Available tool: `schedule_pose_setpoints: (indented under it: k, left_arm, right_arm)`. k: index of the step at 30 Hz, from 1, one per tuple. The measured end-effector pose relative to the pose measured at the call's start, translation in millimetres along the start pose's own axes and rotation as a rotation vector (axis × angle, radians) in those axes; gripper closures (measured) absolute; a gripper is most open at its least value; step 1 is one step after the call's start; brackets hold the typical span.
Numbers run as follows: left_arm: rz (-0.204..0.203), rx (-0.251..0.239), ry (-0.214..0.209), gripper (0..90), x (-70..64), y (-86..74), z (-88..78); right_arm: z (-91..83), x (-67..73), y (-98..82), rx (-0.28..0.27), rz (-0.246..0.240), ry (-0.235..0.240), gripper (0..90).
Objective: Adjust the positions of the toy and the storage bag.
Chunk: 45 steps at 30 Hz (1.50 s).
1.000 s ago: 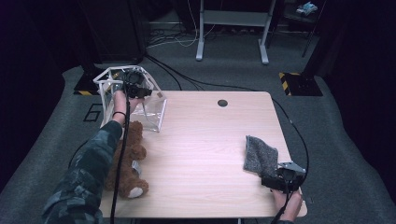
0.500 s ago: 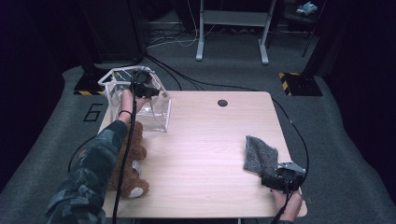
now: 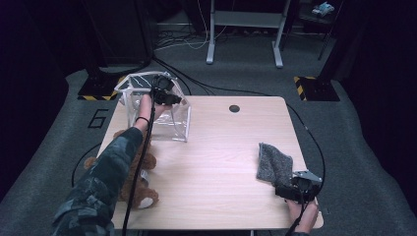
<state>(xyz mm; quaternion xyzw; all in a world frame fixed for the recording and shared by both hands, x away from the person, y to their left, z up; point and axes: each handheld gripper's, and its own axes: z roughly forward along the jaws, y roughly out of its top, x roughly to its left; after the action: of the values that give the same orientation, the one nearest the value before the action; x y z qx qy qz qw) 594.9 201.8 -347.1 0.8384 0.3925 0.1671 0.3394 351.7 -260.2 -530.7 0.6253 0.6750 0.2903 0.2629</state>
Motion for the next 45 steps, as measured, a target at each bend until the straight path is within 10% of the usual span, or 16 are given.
schedule_pose_setpoints:
  k: [38, 45]
  left_arm:
    - [0.055, -0.003, -0.174, 80.1, -97.7, 34.6, 33.6]
    - [0.046, -0.009, -0.179, 58.1, -89.5, 33.5, 26.2]
  right_arm:
    - [-0.1, 0.0, 0.0, 0.000, 0.001, 0.000, 0.0]
    - [-0.2, 0.2, 0.0, 0.001, 0.002, 0.000, 0.0]
